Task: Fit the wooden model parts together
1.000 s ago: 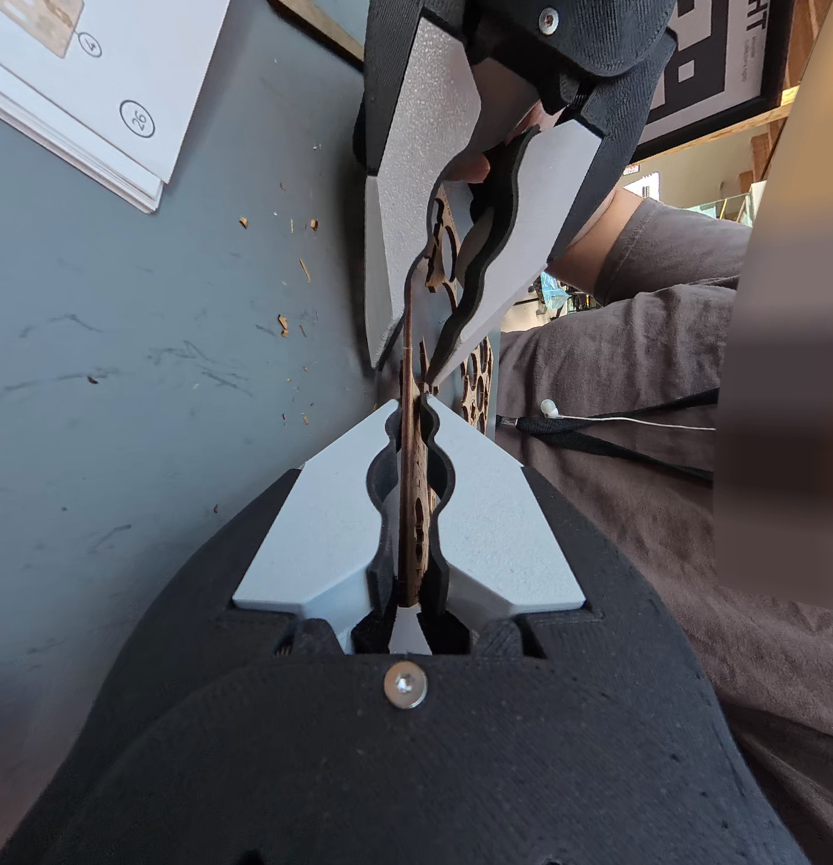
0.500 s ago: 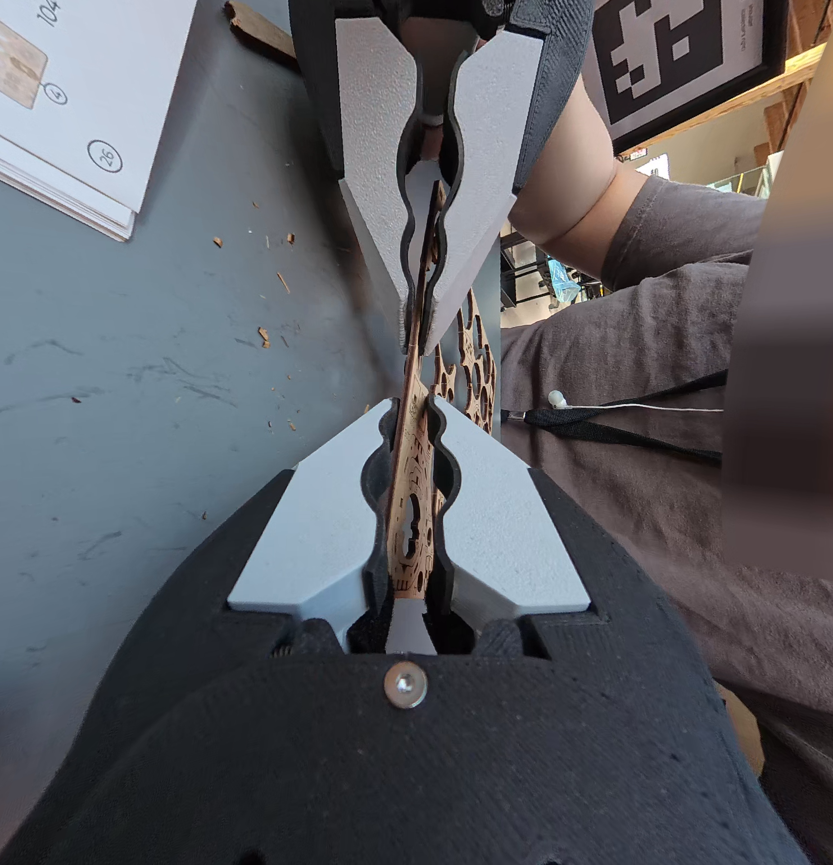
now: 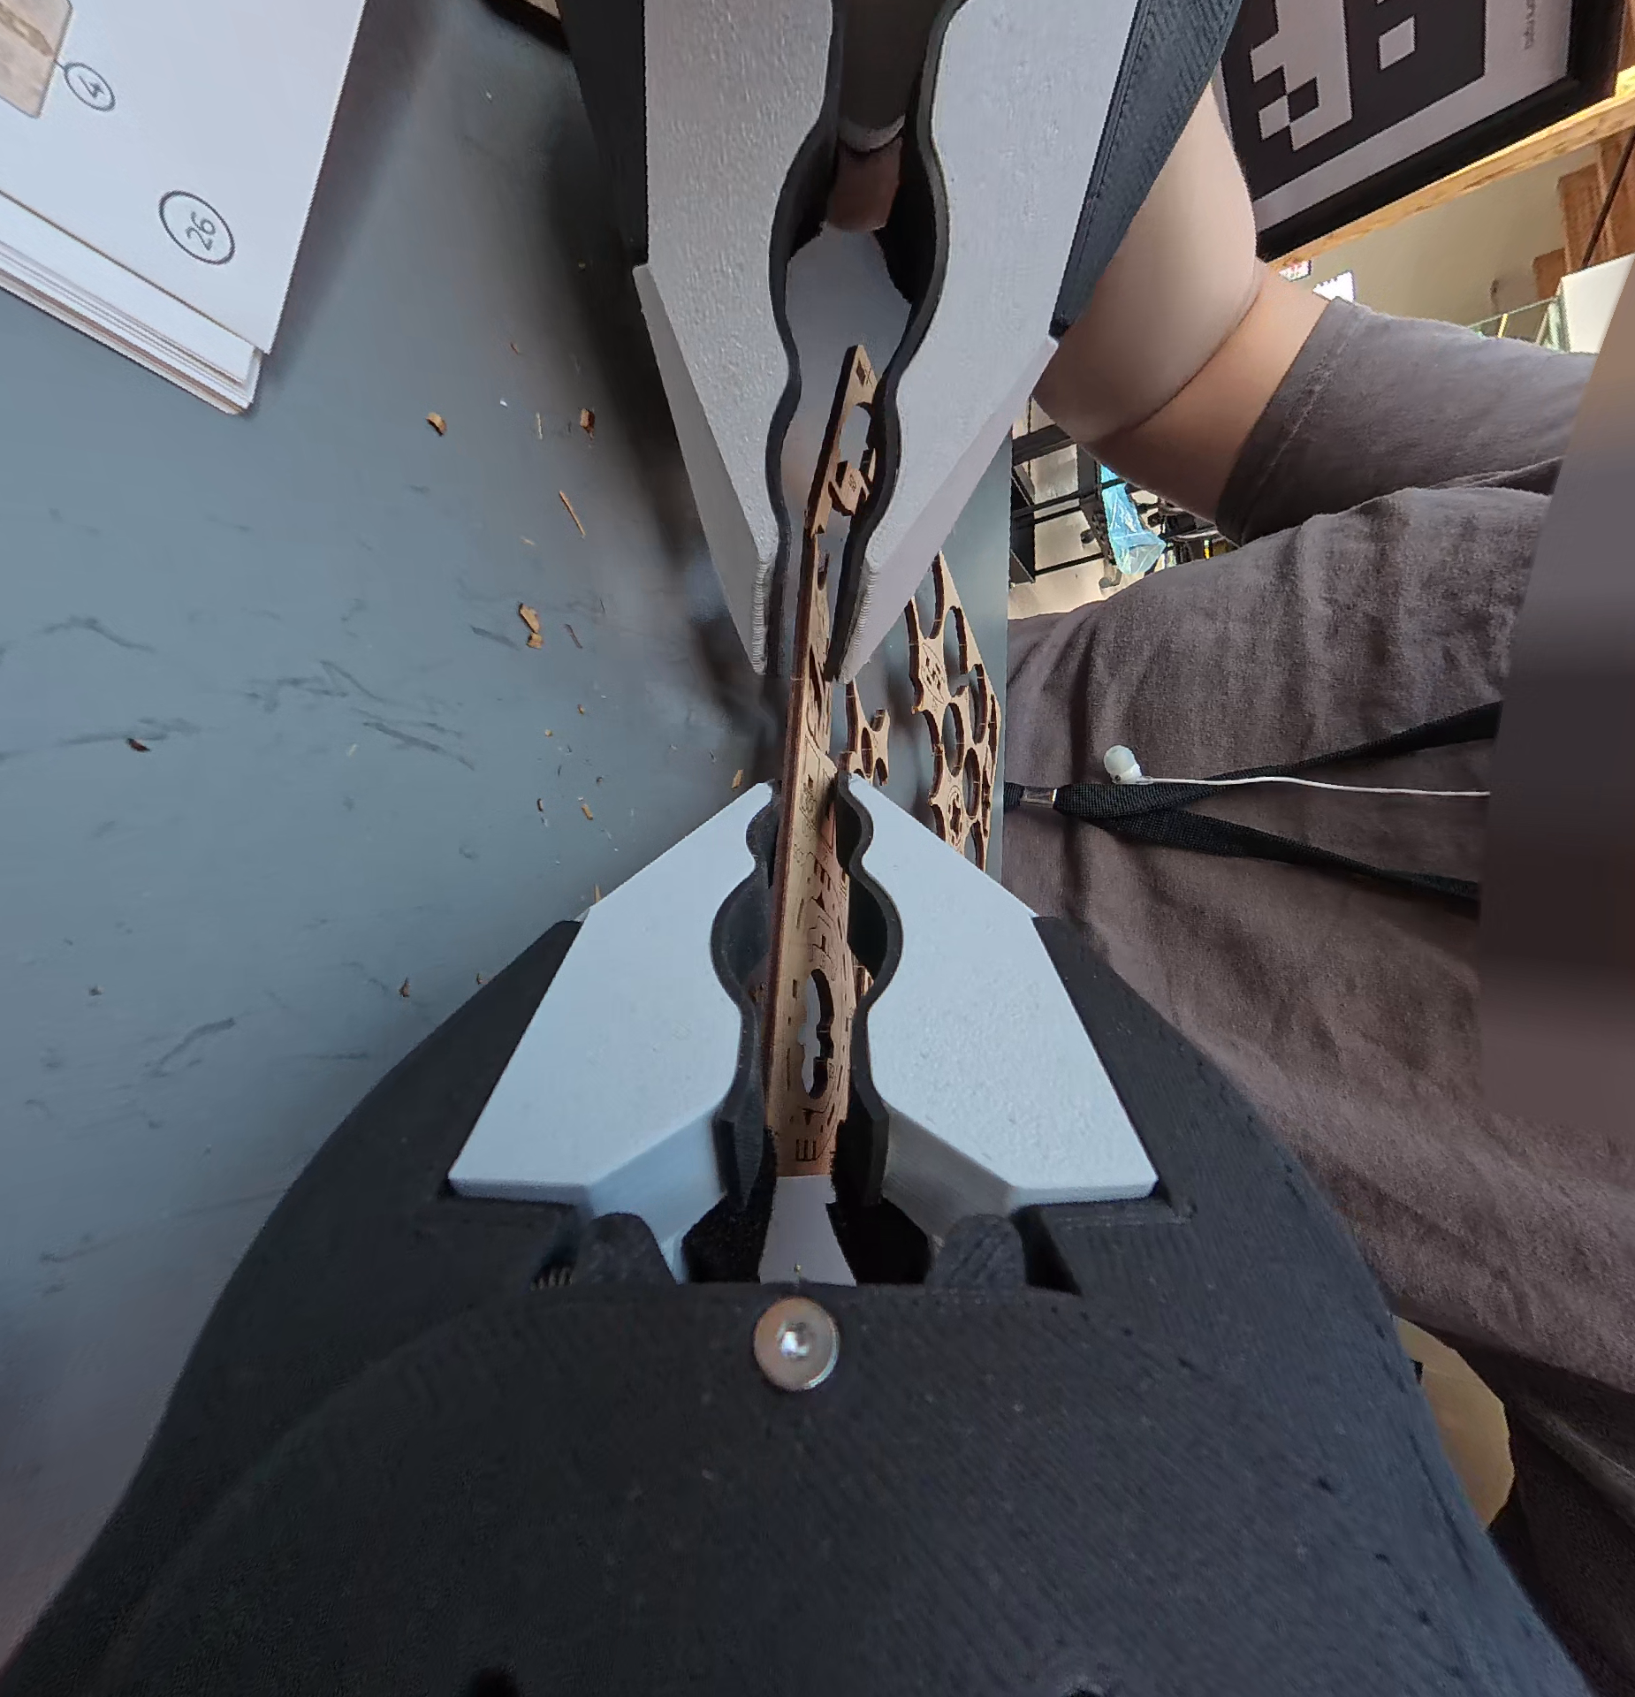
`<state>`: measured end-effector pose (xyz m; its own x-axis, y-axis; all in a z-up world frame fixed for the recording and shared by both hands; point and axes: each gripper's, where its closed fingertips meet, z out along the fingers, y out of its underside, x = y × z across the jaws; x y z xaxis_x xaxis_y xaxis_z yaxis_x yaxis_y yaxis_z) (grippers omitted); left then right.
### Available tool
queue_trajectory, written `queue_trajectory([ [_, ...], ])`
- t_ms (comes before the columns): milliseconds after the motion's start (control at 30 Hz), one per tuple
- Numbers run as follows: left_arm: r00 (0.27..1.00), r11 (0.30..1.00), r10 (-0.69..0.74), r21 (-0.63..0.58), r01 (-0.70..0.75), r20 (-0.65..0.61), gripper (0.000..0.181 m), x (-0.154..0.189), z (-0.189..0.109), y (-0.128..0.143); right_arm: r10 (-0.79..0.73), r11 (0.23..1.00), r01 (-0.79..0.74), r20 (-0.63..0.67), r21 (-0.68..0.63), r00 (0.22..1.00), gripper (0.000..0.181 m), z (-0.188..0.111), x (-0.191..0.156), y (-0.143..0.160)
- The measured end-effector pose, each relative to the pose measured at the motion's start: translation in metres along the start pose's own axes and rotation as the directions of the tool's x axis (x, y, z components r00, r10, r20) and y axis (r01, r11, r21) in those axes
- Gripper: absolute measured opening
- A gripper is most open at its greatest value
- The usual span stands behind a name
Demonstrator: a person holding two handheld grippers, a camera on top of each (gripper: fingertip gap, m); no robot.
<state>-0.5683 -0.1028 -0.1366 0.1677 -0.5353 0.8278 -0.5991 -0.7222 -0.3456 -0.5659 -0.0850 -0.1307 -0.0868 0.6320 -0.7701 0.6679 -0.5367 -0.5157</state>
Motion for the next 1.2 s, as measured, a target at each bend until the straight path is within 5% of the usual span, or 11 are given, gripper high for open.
queue_trajectory([
  [233, 1.0, 1.0, 0.01, -0.006, -0.01, -0.006, 0.006, 0.004, 0.002, 0.002, -0.042, 0.991, 0.044, 0.025, -0.127, 0.999, 0.01, 0.01, -0.002, 0.011],
  [667, 1.0, 0.999, -0.018, 0.035, 0.018, -0.003, 0.017, 0.003, 0.0, -0.005, -0.058, 0.992, 0.059, 0.012, -0.115, 0.998, 0.001, 0.014, -0.002, 0.011],
  [967, 1.0, 0.997, -0.002, 0.071, 0.003, -0.007, 0.001, 0.007, -0.001, -0.008, -0.076, 0.99, 0.076, 0.003, -0.117, 0.997, 0.001, 0.013, -0.005, 0.011],
  [1200, 0.991, 0.992, -0.069, 0.101, 0.08, -0.112, 0.001, 0.017, -0.005, -0.008, -0.474, 0.878, 0.452, -0.147, -0.157, 0.868, 0.002, 0.012, -0.007, 0.004],
])
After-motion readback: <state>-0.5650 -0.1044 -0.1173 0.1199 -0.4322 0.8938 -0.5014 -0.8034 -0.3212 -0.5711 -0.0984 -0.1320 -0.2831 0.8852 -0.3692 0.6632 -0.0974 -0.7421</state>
